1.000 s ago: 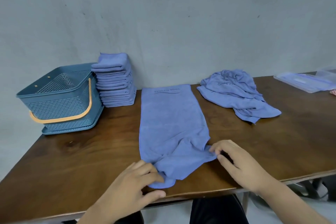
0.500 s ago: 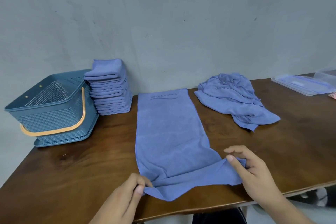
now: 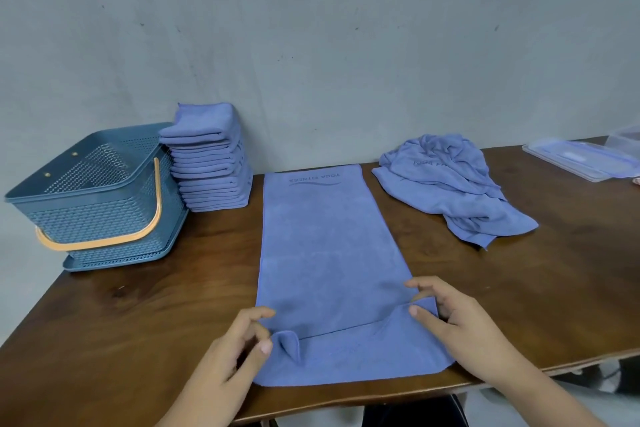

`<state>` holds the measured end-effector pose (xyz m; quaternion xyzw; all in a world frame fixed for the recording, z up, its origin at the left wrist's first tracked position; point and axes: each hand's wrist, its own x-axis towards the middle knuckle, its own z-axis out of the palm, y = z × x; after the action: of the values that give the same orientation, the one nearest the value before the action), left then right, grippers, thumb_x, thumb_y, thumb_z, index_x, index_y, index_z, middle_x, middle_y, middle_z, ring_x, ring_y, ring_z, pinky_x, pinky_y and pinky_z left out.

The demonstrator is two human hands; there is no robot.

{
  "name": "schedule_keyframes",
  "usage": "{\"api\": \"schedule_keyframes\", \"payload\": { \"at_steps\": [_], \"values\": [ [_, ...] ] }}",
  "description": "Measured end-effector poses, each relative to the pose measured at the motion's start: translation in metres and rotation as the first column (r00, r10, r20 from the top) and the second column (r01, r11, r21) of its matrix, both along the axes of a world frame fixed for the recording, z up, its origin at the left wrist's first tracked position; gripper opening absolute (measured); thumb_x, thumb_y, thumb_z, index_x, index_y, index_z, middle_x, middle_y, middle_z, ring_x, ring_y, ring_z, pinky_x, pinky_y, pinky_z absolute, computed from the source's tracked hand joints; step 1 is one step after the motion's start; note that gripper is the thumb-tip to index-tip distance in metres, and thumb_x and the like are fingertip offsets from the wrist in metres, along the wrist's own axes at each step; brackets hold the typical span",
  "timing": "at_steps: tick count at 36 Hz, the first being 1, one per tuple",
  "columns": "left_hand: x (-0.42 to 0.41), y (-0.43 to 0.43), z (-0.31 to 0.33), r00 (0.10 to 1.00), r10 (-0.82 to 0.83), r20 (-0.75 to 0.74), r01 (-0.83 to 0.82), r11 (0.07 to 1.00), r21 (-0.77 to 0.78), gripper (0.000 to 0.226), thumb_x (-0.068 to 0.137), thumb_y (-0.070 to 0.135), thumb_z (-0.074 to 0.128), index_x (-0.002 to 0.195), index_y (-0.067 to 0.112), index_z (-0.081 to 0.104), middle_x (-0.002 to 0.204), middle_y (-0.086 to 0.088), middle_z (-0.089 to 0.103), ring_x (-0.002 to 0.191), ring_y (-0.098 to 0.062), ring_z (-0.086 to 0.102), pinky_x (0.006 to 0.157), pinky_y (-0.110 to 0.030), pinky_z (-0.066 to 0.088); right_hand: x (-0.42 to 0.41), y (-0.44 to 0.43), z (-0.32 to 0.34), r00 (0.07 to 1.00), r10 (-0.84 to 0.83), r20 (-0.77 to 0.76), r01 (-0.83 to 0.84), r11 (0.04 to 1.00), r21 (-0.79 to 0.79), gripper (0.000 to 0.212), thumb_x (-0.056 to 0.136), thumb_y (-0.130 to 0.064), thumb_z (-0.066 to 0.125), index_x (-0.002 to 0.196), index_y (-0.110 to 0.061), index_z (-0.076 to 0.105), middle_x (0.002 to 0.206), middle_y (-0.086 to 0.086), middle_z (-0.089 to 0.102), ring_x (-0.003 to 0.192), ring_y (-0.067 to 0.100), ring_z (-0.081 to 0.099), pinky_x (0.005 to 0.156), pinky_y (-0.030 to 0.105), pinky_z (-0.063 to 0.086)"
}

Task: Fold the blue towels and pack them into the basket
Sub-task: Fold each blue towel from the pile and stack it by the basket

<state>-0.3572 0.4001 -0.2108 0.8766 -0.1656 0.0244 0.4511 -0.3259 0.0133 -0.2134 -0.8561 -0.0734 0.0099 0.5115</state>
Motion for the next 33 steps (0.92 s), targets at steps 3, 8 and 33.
{"api": "schedule_keyframes", "payload": {
  "at_steps": [3,8,33],
  "values": [
    [0.002,0.002,-0.002,1.000,-0.023,-0.007,0.024,0.996,0.090,0.052,0.090,0.034,0.069,0.136,0.053,0.052,0.095,0.009,0.061,0.070,-0.009,0.055,0.073,-0.026,0.049,0.003,-0.002,-0.004,0.999,-0.024,-0.024,0.024,1.000,-0.018,0.030,0.104,-0.032,0.065,0.129,-0.048,0.063,0.084,-0.015,0.068,0.065,0.031,0.049,0.065,0.039,0.042],
    [0.004,-0.010,0.003,0.995,0.100,0.024,-0.102,0.989,0.106,0.021,0.099,0.020,0.073,0.105,0.040,0.075,0.066,0.015,0.051,0.057,-0.004,0.040,0.058,-0.022,0.035,0.001,0.000,0.007,0.995,-0.024,-0.101,0.034,0.995,0.096,0.019,0.106,-0.030,0.060,0.122,-0.033,0.071,0.102,-0.007,0.078,0.101,0.010,0.073,0.089,0.031,0.055],
    [0.175,-0.014,0.063,0.877,0.466,0.113,-0.428,0.868,-0.252,0.050,0.111,0.045,0.048,0.075,0.010,0.053,0.066,-0.007,0.051,0.062,-0.014,0.045,0.062,-0.037,0.035,0.192,0.042,0.071,0.943,-0.234,0.236,0.198,0.966,0.166,0.011,0.106,-0.034,0.063,0.102,-0.036,0.074,0.090,-0.009,0.073,0.084,0.011,0.066,0.078,0.031,0.049]
  ]
}}
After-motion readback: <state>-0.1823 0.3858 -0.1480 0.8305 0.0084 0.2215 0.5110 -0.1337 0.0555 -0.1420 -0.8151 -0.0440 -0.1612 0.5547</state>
